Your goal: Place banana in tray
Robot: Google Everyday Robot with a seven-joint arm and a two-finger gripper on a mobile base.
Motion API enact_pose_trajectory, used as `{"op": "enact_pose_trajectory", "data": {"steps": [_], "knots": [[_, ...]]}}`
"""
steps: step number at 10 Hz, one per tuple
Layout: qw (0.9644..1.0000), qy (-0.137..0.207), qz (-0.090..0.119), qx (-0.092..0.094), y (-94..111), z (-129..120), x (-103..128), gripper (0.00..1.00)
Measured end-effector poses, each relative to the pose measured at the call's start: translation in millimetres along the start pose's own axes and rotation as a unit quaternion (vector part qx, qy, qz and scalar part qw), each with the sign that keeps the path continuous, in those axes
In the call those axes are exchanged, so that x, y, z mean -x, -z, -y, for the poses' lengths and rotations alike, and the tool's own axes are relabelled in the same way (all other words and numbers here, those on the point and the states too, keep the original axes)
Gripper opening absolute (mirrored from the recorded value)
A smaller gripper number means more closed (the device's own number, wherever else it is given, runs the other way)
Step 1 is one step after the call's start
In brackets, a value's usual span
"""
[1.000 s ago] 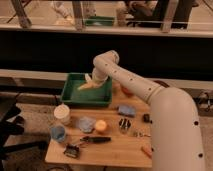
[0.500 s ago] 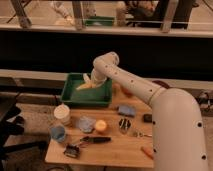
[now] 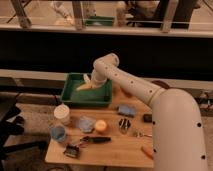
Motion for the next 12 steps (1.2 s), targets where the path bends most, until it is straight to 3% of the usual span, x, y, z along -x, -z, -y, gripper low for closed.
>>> {"op": "enact_pose_trajectory", "data": {"steps": [6, 12], "knots": [[0.9997, 0.003, 0.019, -0.017, 2.6, 1.3, -2.5, 0.00], [0.9994, 0.017, 0.014, -0.027, 4.3, 0.9, 4.0, 0.00]]}}
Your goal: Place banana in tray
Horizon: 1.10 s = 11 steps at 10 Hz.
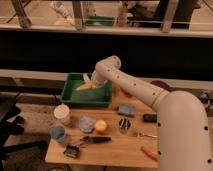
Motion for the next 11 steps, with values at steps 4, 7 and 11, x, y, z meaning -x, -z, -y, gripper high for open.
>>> {"op": "enact_pose_trajectory", "data": {"steps": [4, 7, 11], "knots": [[0.9998, 0.019, 0.006, 0.000, 1, 2, 6, 0.22], [0.9991, 0.040, 0.010, -0.001, 3, 3, 13, 0.55], [0.9994, 0.032, 0.008, 0.000, 0, 3, 11, 0.80]]}}
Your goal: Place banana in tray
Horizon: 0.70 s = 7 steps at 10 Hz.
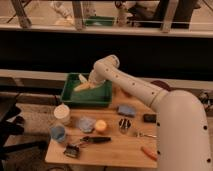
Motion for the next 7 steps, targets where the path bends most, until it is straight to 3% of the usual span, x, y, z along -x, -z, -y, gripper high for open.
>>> {"op": "enact_pose_trajectory", "data": {"steps": [2, 6, 7], "knots": [[0.9996, -0.021, -0.019, 0.005, -5, 0, -3, 0.77], [0.9996, -0.020, -0.010, 0.017, -13, -9, -11, 0.39], [0.9996, -0.023, -0.010, 0.017, -8, -7, -10, 0.36]]}}
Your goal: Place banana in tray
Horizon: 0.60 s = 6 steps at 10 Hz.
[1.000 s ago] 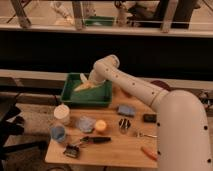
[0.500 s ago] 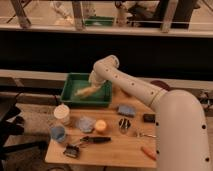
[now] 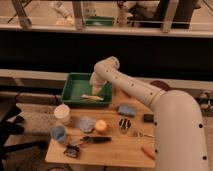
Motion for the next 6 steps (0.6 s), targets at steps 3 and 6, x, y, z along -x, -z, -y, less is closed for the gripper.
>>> {"op": "enact_pose_trajectory", "data": {"steps": [3, 6], "knots": [[1.0000, -0.006, 0.003, 0.002, 6, -6, -15, 0.55], [0.9999, -0.006, 0.001, 0.009, -1, -7, -15, 0.59]]}}
